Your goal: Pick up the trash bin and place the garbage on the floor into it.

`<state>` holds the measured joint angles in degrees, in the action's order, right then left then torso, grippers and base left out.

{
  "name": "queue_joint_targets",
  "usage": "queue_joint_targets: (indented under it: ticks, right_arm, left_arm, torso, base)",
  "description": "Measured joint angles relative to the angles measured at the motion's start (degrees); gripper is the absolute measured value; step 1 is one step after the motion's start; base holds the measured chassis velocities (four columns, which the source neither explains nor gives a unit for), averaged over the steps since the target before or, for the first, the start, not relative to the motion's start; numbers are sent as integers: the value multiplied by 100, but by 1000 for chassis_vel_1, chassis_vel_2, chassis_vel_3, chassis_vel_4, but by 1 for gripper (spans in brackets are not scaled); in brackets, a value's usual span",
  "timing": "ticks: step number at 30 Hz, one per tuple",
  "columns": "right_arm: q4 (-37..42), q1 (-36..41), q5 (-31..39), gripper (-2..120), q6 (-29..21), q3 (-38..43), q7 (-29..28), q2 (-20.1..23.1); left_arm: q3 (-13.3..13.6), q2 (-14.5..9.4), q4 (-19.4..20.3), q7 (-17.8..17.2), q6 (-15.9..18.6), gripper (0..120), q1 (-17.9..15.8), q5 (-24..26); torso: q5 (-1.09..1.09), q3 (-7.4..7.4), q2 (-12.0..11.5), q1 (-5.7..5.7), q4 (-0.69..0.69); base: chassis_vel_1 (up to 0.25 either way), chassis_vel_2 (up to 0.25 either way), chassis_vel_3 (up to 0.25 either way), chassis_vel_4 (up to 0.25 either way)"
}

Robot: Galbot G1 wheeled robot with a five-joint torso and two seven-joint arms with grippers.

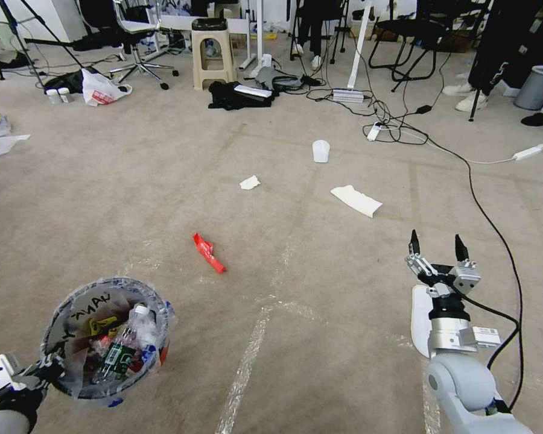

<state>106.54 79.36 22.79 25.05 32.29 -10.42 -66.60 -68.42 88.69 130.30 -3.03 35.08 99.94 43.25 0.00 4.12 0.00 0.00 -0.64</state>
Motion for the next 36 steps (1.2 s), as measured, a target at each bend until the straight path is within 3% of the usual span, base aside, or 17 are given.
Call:
queue_joint_targets:
  ticks: [5, 36]
  right_arm:
    - [-33, -39, -1, 95, -59, -61, -8, 14]
    - [-123, -148, -36, 94, -92, -172, -16, -73]
  left_arm:
    - [-7, -7, -130, 151, -84, 0, -51, -155]
    - [-65, -38, -136, 55, -16, 0, -93, 37]
  torso:
    - [0, 0, 0, 0, 0]
    - [0, 0, 0, 0, 0]
  base:
    - [0, 0, 0, 0]
    - [0, 0, 0, 0]
